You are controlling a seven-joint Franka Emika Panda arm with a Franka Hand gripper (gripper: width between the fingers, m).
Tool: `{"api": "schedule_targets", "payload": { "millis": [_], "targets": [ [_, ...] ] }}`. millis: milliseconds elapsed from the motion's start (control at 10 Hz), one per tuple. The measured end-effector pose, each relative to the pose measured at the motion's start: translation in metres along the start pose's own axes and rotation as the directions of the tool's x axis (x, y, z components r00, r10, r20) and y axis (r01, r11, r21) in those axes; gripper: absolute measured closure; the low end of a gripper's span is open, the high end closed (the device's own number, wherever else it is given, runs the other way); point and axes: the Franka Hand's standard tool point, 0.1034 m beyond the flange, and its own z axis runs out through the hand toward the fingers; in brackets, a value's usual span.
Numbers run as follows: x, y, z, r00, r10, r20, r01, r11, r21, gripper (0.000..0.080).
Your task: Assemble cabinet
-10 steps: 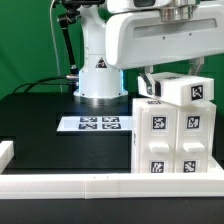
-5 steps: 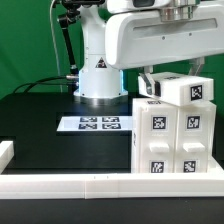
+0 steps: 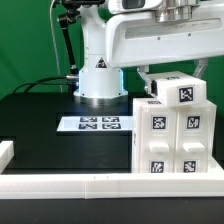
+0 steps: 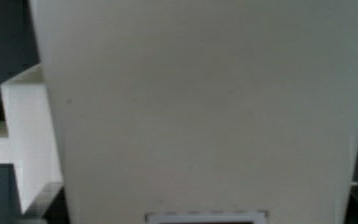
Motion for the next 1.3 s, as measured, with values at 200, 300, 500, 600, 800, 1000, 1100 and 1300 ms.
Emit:
{"api": "schedule_targets", "payload": {
  "millis": [200,300,500,600,800,1000,1100,1300],
  "targets": [
    [-0.0001,-0.0004,0.0001,0.979,0.203,-0.008,-0.203,0.979,0.003,0.0252],
    [0.0004,-0.0005,0.0,0.956,0.293,-0.011,-0.293,0.956,0.005,0.0252],
    [0.0005,-0.0004,0.0001,0.912,0.409,-0.006,-0.409,0.912,0.014,0.0252],
    [0.0006,-0.0005,0.0001,0.875,0.484,-0.004,-0.484,0.875,0.017,0.0252],
    [0.0014,-0.0004,0.0001,0.83,0.558,-0.001,-0.557,0.83,0.026,0.0252],
    [0.0031,-0.0019,-0.0005,0.765,0.644,-0.002,-0.644,0.765,0.034,0.0252],
    [0.0031,-0.0019,-0.0005,0.749,0.663,-0.001,-0.662,0.748,0.034,0.0252],
    [0.0021,-0.0008,0.0003,0.609,0.793,0.015,-0.792,0.608,0.047,0.0252]
  ]
}}
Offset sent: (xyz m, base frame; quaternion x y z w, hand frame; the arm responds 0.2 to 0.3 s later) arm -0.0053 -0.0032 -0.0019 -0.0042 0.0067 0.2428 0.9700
